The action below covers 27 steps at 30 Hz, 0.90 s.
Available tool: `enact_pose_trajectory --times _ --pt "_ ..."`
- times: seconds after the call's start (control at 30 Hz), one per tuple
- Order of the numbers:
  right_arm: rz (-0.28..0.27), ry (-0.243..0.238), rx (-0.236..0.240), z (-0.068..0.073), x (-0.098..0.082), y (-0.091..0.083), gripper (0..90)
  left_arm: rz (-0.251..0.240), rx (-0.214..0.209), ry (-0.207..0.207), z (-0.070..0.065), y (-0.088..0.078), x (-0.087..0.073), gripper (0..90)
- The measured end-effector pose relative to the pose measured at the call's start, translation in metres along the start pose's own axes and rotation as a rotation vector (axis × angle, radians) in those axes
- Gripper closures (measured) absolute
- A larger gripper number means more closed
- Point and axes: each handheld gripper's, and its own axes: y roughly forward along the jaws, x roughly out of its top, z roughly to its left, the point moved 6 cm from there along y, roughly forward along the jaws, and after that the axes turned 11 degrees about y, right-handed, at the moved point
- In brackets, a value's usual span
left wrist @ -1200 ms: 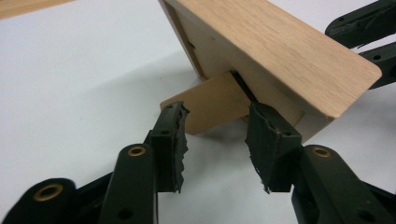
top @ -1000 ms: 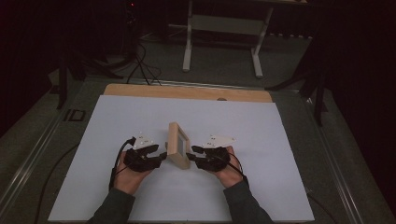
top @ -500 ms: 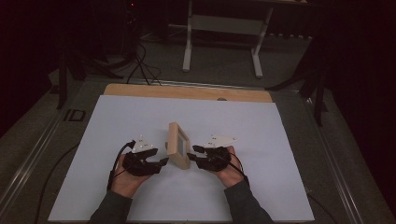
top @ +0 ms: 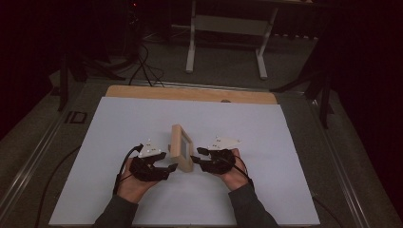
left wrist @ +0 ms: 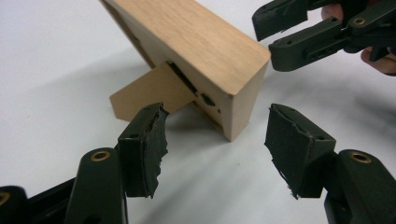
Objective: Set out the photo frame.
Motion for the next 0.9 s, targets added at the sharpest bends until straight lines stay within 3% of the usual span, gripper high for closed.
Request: enact_pose_trajectory --times 0.23,0.5,0.9 --pt "-0.002 0.003 0.003 -0.001 0.000 -0.001 56.7 -0.020 0.009 -0.023 -0.002 0.004 0.005 33.9" --pt "-0.003 0.005 0.002 -0.002 0.001 -0.001 56.6 -0.023 0.057 -0.050 -0.003 0.015 0.011 26.0" --pt "-0.023 0.018 -0.010 -0.008 0.003 -0.008 56.0 -0.046 0.088 -0.097 -0.002 0.028 0.019 27.4"
